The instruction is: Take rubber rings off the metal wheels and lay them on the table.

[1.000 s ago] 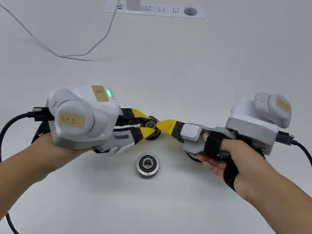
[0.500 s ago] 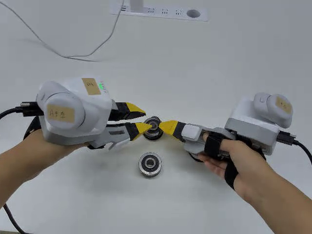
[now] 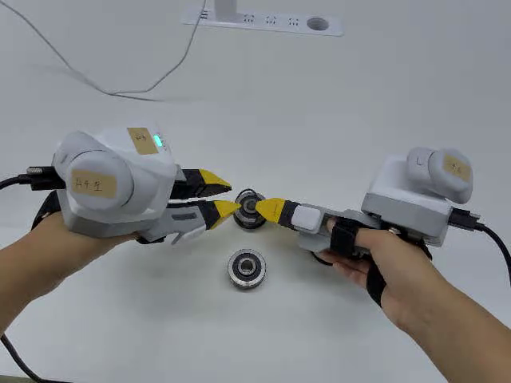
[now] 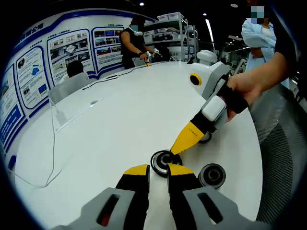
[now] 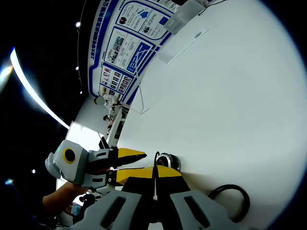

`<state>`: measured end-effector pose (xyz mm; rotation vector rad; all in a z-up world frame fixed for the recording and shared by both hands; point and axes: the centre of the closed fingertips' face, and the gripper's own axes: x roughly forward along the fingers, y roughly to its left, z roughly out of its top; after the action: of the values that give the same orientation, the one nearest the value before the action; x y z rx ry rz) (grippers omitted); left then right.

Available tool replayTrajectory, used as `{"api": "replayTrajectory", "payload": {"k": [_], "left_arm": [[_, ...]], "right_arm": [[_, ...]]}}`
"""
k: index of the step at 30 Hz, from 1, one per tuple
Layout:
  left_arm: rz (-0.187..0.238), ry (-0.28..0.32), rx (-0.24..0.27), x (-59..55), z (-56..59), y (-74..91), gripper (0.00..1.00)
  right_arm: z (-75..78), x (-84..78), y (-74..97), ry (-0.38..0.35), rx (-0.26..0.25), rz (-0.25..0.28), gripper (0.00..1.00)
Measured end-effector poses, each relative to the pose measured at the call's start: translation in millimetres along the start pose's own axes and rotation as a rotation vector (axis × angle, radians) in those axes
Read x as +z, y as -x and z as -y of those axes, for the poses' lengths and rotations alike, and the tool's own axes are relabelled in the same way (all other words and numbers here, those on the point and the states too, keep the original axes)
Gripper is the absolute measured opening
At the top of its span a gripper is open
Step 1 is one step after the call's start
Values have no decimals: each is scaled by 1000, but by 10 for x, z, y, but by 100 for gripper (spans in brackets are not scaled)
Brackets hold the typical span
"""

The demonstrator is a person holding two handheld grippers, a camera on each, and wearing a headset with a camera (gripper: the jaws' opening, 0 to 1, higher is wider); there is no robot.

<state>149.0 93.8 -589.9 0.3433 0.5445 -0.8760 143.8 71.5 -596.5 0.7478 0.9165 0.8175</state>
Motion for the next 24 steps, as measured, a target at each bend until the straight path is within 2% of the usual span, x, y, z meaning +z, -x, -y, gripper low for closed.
{"api": "replayTrajectory", "payload": {"k": [6, 14, 19, 24], "left_arm": [[11, 10, 2, 26, -2, 21, 16], [12, 23, 29, -11, -90, 170, 19], [34, 39, 47, 33, -131, 219, 20], [49, 43, 53, 81, -146, 220, 20]], "right_arm": [[-52, 6, -10, -2, 19, -4, 1], [-193, -18, -77, -13, 64, -9, 1], [-291, 51, -77, -34, 103, 21, 1], [-305, 180, 12, -49, 103, 59, 1]]}}
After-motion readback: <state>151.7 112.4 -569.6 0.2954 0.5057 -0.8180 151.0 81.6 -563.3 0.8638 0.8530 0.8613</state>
